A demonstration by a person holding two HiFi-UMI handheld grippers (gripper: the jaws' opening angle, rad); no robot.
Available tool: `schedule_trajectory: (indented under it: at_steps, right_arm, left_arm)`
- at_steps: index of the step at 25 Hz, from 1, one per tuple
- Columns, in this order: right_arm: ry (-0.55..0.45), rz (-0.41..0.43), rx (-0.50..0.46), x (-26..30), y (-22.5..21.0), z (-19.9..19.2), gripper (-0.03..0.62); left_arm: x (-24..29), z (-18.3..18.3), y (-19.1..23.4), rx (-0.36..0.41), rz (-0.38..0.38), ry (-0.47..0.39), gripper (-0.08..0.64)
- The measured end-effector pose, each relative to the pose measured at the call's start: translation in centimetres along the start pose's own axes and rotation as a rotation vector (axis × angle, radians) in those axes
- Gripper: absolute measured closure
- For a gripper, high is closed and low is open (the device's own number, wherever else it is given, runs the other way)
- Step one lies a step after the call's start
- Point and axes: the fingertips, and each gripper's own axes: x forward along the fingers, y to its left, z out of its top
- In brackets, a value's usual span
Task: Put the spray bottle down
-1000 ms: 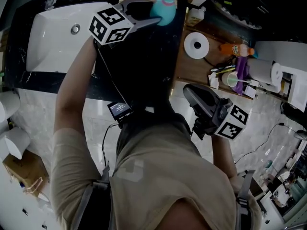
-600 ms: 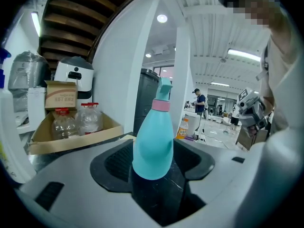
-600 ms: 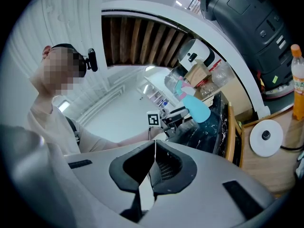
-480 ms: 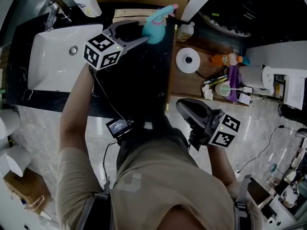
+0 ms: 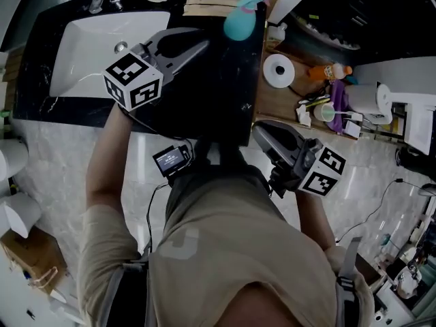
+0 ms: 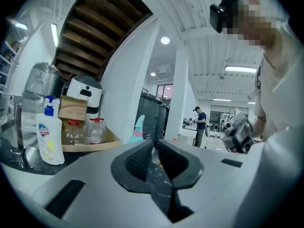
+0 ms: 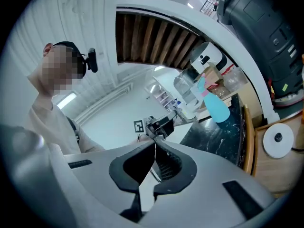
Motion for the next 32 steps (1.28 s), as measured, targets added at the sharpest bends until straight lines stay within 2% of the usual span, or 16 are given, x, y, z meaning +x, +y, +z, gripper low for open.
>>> schedule_trajectory:
  at_steps: [1, 2, 4, 9, 13, 18, 22, 25, 28, 32]
  right_arm:
    - [0.0, 0.003, -0.009, 0.2, 0.5, -0.2, 0.571]
    - [0.001, 0.004, -0.017, 0.3, 1.0, -0.5, 0.571]
    - [0.001, 0.004, -0.029, 0.5, 1.9, -1.1, 0.571]
    - [-0.011, 0.007, -0.044, 0.8, 3.9, -2.3, 0.571]
    - [-0.035, 0.013, -0.054, 0.7, 4.9, -2.7, 0.571]
    - [-0.061, 0.007, -0.08, -0.6, 5.9, -2.5, 0.571]
    - [-0.086, 0.016, -0.098, -2.1, 6.6, -1.7, 0.571]
    - [-0.105, 0.045, -0.103, -3.2, 7.4, -1.4, 0.571]
    - [-0.123, 0.077, -0.117, -4.6, 8.0, -1.2, 0.571]
    - [-0.138, 0.113, -0.112, -7.0, 8.4, -1.2, 0.571]
  left_arm:
    - [-0.8, 0.4, -1.0, 0.008, -0.007, -0.01, 0.524]
    - [-1.5, 0.6, -2.0, 0.013, -0.017, -0.015, 0.535]
    - [-2.8, 1.1, -4.1, -0.008, -0.05, -0.031, 0.549]
    - [-5.7, 2.2, -8.8, -0.131, -0.109, -0.094, 0.549]
    - [-7.2, 1.9, -10.4, -0.153, -0.066, -0.086, 0.549]
    - [-8.6, 2.8, -11.8, -0.212, -0.036, -0.139, 0.549]
    - [-8.6, 2.9, -13.5, -0.223, 0.003, -0.148, 0.549]
    - [-8.5, 3.0, -15.4, -0.216, 0.013, -0.14, 0.549]
    - [-8.5, 3.5, -17.5, -0.242, 0.018, -0.156, 0.549]
    - [-7.9, 4.8, -20.9, -0.21, 0.028, -0.192, 0.549]
